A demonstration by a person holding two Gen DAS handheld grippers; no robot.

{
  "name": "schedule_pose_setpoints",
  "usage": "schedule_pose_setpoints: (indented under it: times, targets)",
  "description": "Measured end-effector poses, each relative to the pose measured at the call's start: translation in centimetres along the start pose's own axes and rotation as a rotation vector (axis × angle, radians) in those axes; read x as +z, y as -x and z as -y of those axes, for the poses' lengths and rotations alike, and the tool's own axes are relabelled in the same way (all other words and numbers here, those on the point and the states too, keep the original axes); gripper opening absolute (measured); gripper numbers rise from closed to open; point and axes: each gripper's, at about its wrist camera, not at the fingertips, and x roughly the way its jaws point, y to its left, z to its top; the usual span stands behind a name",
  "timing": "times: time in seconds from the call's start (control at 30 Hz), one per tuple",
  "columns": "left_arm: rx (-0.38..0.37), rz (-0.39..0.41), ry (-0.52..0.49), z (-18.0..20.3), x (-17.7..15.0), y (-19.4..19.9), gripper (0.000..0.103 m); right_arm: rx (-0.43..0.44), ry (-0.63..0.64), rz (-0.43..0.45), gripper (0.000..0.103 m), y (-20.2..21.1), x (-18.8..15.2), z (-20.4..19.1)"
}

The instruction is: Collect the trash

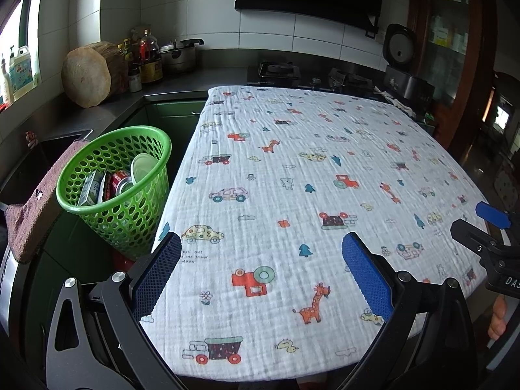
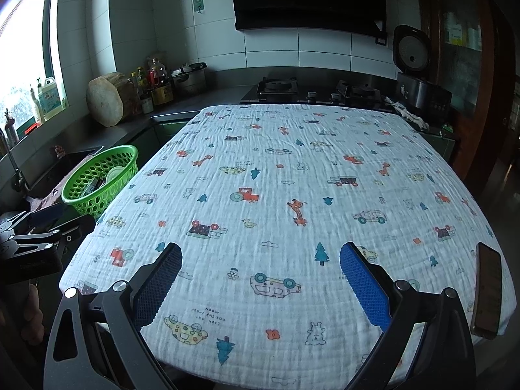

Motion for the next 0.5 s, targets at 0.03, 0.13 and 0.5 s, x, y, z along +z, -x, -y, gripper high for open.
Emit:
schedule_pose_setpoints:
  times: [0.03, 0.13, 0.5]
  targets:
    - [-0.001, 0.001, 0.000, 0.02, -0.01, 0.00, 0.098, 0.000, -0.002, 0.001, 0.095, -0.01, -0.02, 0.05]
    - [0.009, 0.012, -0.003, 0.16, -0.10, 0.08, 0.098, -0.001, -0.003, 0.001, 0.095, -0.02, -0.06, 0.21]
    - [-0.001, 0.023, 0.016, -0.03, -0.07, 0.24, 0.098, -0.002, 0.002, -0.003, 0.095, -0.19, -0.14, 0.17]
